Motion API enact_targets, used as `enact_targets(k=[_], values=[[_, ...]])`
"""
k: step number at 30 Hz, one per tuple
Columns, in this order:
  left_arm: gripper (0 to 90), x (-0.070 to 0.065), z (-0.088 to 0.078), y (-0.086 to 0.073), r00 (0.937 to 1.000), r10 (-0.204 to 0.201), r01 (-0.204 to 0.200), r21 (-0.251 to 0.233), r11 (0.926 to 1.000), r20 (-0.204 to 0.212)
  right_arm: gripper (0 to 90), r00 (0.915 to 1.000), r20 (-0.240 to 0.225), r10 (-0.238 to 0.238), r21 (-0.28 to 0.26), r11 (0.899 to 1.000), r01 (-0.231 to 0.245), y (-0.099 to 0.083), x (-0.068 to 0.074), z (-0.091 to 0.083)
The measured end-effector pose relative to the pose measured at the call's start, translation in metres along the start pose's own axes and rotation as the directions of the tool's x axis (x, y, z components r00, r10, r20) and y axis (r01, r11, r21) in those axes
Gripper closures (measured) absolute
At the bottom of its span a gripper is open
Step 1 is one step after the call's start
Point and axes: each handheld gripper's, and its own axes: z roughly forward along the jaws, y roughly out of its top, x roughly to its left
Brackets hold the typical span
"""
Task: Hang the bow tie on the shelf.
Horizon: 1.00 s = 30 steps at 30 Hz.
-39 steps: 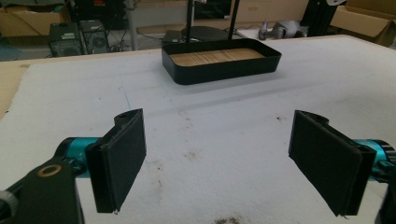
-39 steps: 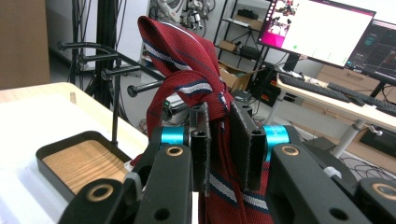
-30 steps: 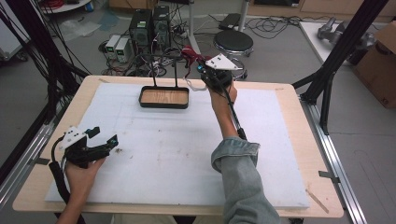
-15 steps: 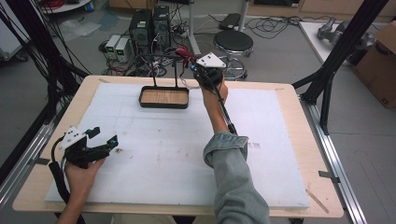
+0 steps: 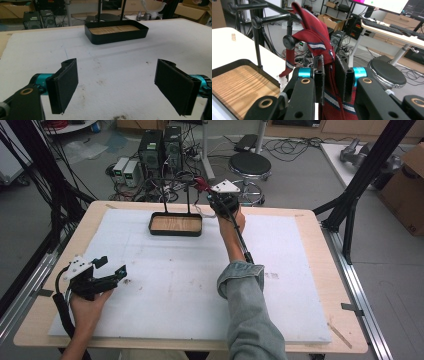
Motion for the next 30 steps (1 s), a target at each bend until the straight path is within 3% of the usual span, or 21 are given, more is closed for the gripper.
enact_targets(k=[15, 30], values=[[19.3, 0.000, 0.000, 0.000, 1.0000, 0.004, -0.004, 0.003, 1.0000, 0.001, 77.0, 0.9989, -0.044, 0.018, 0.057, 0.998, -0.016, -0.009, 0.008, 0.010], [19.4, 0.000, 0.000, 0.000, 1.0000, 0.001, -0.001, 0.003, 1.0000, 0.002, 72.5, 0.9980, -0.058, 0.023, 0.049, 0.999, -0.020, -0.010, 0.009, 0.008]])
